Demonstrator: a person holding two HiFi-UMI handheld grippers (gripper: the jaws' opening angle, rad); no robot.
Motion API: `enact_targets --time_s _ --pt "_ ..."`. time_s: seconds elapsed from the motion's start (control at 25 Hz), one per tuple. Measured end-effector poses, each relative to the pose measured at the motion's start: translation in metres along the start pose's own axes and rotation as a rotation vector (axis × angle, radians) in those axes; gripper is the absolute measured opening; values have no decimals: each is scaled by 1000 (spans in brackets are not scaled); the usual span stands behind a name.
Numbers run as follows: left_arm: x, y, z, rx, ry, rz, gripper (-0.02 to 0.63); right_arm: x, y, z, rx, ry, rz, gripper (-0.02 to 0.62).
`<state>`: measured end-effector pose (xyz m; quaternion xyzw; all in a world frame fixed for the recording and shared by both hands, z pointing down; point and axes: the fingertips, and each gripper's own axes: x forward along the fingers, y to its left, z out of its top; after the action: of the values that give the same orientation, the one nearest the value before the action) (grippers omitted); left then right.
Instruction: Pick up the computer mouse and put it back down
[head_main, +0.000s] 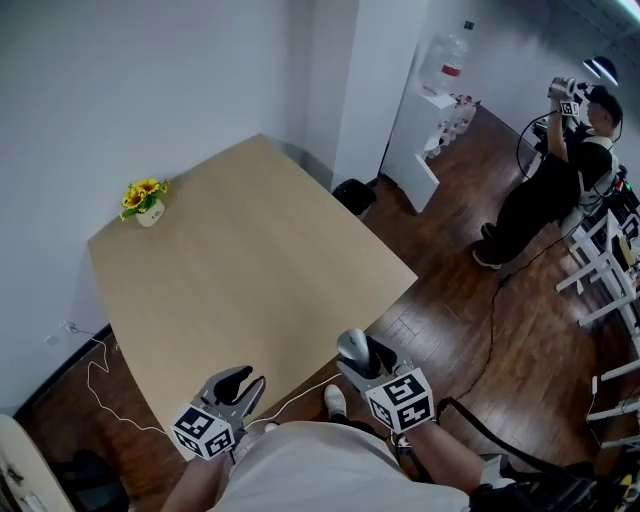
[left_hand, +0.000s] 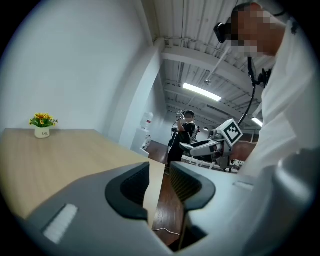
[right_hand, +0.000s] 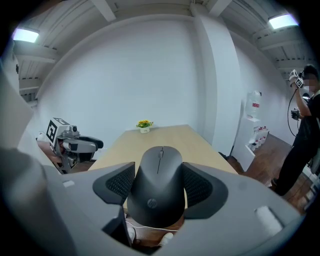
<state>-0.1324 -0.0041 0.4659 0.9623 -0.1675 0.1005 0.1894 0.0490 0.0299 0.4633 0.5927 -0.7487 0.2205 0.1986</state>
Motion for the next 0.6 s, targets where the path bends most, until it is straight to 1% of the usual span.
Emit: enact_targets --time_s 0.44,0.6 --pt "-6 0 -4 -24 -9 41 110 5 -3 4 -18 0 28 299" --pt "-4 -2 -2 -38 -14 64 110 15 -17 2 -20 11 35 299"
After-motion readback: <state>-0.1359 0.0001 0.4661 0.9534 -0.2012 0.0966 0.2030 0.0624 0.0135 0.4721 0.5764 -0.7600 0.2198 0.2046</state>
